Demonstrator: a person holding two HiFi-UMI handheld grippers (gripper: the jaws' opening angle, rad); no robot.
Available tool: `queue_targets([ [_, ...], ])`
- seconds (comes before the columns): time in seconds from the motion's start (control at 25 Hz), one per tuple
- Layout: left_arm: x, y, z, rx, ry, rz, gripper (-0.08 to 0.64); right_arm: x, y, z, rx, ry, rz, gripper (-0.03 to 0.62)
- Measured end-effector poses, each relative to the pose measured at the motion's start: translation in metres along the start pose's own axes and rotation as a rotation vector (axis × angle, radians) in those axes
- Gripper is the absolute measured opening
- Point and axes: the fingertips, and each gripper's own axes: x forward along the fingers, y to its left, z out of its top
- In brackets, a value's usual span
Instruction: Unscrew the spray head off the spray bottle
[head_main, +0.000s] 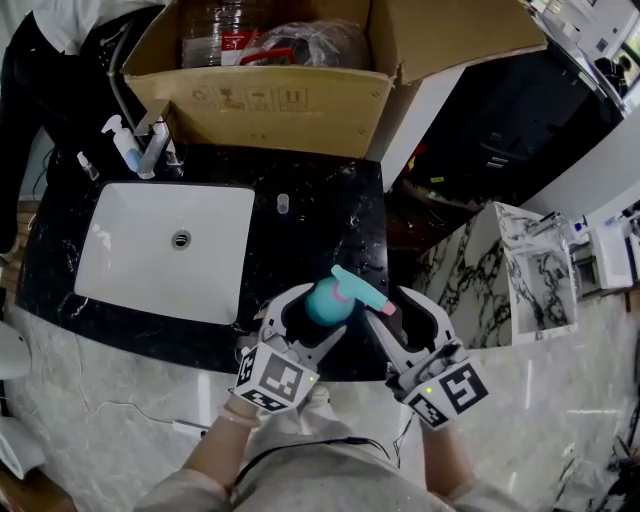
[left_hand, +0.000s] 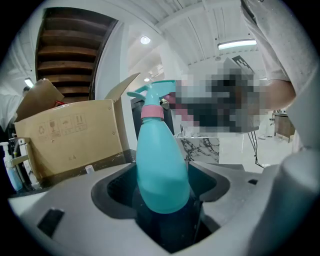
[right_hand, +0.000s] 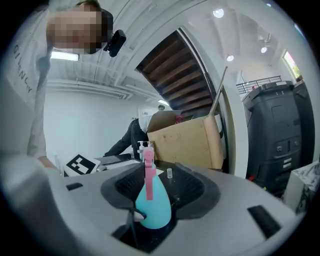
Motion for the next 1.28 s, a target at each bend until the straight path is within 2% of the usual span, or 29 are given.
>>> queue_targets([
  [0.12, 0.000, 0.000, 0.000, 0.000, 0.000, 0.001, 0.328, 0.003, -0.002, 0.000, -0.001, 0.001, 0.018, 0.189],
  [0.24, 0.000, 0.000, -0.001, 0.001, 0.000, 0.001, 0.328, 0.007, 0.001, 0.000, 0.011, -0.003, 0.072, 0.179],
  [0.44, 0.000, 0.000, 0.000, 0.001, 0.002, 0.002, 0.328, 0.019, 0.012, -0.002, 0.140, -0.037, 0.194, 0.167],
  [0.6, 0.001, 0.000, 0.001, 0.001, 0.003, 0.003, 0.328, 0.026, 0.012, 0.004, 0.225, -0.103, 0.224, 0.145],
  [0.72, 0.002, -0.001, 0.002, 0.001, 0.004, 0.003, 0.328, 0.029, 0.012, 0.007, 0.255, -0.127, 0.246, 0.124],
  [0.92, 0.001, 0.000, 0.001, 0.002, 0.004, 0.003, 0.328, 0.034, 0.015, 0.009, 0.247, -0.141, 0.256, 0.117],
  [1.12, 0.002, -0.001, 0.001, 0.002, 0.005, 0.004, 0.328, 0.033, 0.015, 0.013, 0.154, -0.150, 0.226, 0.098],
  [1.28, 0.002, -0.001, 0.001, 0.002, 0.006, 0.004, 0.328, 0.030, 0.013, 0.019, 0.127, -0.168, 0.204, 0.095],
])
